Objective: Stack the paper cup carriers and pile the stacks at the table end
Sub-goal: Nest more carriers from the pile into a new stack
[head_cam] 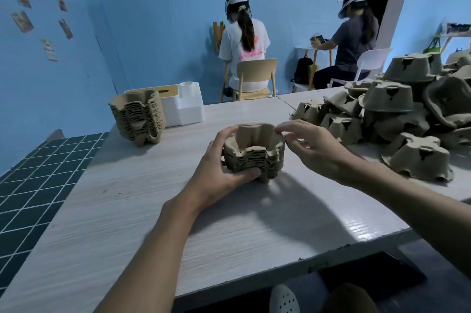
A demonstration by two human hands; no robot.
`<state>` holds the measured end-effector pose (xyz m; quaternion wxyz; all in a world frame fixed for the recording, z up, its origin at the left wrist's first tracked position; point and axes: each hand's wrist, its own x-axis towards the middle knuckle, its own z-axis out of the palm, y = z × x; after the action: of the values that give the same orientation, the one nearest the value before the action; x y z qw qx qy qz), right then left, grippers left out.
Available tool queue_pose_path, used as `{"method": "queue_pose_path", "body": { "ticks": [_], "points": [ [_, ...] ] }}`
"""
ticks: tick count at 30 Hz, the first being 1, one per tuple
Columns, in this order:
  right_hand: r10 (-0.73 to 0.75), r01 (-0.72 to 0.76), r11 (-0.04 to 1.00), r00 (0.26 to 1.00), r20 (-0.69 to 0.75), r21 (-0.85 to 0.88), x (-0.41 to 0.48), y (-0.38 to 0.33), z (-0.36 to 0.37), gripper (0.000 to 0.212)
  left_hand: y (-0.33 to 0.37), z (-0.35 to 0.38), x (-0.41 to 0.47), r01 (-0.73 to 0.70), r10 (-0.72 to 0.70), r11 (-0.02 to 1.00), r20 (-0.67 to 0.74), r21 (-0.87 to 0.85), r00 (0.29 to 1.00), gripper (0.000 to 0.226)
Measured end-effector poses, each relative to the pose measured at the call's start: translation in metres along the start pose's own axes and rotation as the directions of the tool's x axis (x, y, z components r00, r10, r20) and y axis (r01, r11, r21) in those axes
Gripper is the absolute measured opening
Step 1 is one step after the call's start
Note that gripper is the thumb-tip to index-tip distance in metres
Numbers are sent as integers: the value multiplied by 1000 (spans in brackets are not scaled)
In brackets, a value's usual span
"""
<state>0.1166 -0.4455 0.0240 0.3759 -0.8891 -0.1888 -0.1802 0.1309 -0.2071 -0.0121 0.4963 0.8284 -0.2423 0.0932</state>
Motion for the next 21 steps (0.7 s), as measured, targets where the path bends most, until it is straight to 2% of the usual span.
{"method": "queue_pose_path", "body": {
  "ticks": [2,4,7,10,18,21],
  "points": [
    [101,-108,981,994,48,162,-3,2,4,28,-1,3,0,9,-9,1000,-6,-7,1000,87],
    [128,-133,948,991,37,290,-2,5,10,36,-2,5,3,14,-14,1000,-23,-13,1000,83],
    [135,-128,925,991,4,358,2,18,17,43,-2,12,13,5,-4,1000,-67,17,998,80],
    [159,-138,898,987,-15,418,6,38,13,38,4,27,22,13,-10,999,-94,38,996,80],
    [201,-186,893,980,9,411,1,59,-38,27,40,84,36,80,-80,997,-154,-6,985,80],
    [176,-164,924,984,-4,346,-11,64,-63,33,55,108,32,78,-81,997,-178,-25,981,79]
  ]
}}
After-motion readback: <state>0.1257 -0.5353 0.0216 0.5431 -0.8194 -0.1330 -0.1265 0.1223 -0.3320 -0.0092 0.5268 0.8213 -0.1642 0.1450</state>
